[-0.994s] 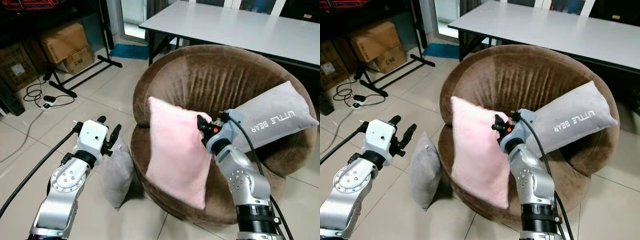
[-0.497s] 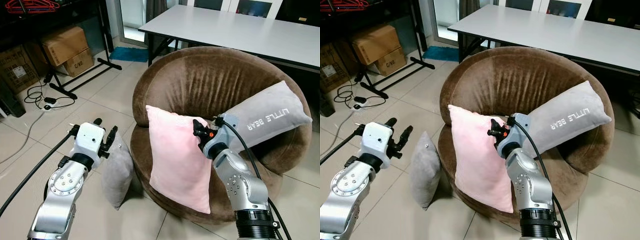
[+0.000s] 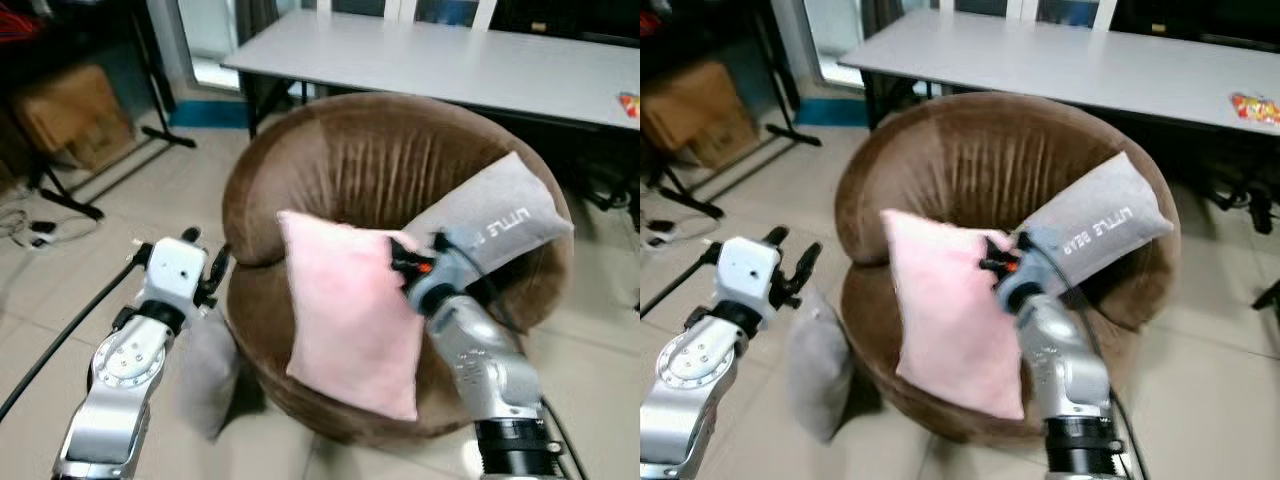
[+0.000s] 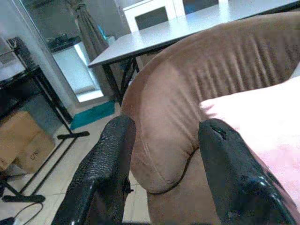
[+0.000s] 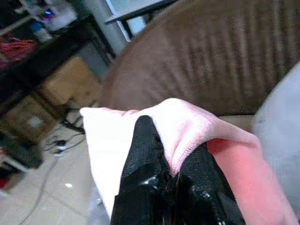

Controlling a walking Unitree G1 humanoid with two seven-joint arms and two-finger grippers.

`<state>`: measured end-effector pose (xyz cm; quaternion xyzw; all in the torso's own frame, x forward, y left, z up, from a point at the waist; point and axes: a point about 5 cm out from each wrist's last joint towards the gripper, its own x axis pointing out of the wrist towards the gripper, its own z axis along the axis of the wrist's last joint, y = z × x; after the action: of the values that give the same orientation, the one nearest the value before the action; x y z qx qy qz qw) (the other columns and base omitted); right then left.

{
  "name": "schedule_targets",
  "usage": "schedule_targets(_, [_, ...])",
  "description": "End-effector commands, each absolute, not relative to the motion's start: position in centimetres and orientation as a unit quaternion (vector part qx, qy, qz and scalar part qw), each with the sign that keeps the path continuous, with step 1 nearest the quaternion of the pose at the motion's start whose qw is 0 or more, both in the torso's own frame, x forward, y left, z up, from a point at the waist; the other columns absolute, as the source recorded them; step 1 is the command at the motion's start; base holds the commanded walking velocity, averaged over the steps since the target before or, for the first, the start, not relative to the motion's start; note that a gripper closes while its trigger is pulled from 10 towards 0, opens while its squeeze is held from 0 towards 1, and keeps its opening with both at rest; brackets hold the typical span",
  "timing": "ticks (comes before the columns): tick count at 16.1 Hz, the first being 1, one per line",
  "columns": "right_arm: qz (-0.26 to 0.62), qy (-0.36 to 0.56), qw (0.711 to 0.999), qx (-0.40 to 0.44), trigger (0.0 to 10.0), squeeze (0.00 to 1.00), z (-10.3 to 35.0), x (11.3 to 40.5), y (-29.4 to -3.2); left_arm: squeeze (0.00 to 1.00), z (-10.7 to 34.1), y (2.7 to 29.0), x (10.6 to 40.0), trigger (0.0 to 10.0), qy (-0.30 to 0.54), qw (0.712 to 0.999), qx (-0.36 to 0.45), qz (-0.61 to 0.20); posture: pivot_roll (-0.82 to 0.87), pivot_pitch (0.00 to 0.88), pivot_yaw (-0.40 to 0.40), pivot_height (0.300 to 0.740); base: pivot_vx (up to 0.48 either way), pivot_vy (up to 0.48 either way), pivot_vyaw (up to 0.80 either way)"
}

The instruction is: Move the pillow to the sofa from floor

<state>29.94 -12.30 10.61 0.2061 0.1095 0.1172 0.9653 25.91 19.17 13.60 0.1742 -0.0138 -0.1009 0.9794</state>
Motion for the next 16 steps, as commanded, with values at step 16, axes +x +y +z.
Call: schedule_targets(16, [0.164,0.084,0.961,0.209,10.0,0.00,11.29,29.54,-10.66,0.00,13.74,19.38,25.80,10.0,-0.005,0.972,0.191,-0.137,0.00,0.000,0.064,0.740,0.267,0.000,-0.10])
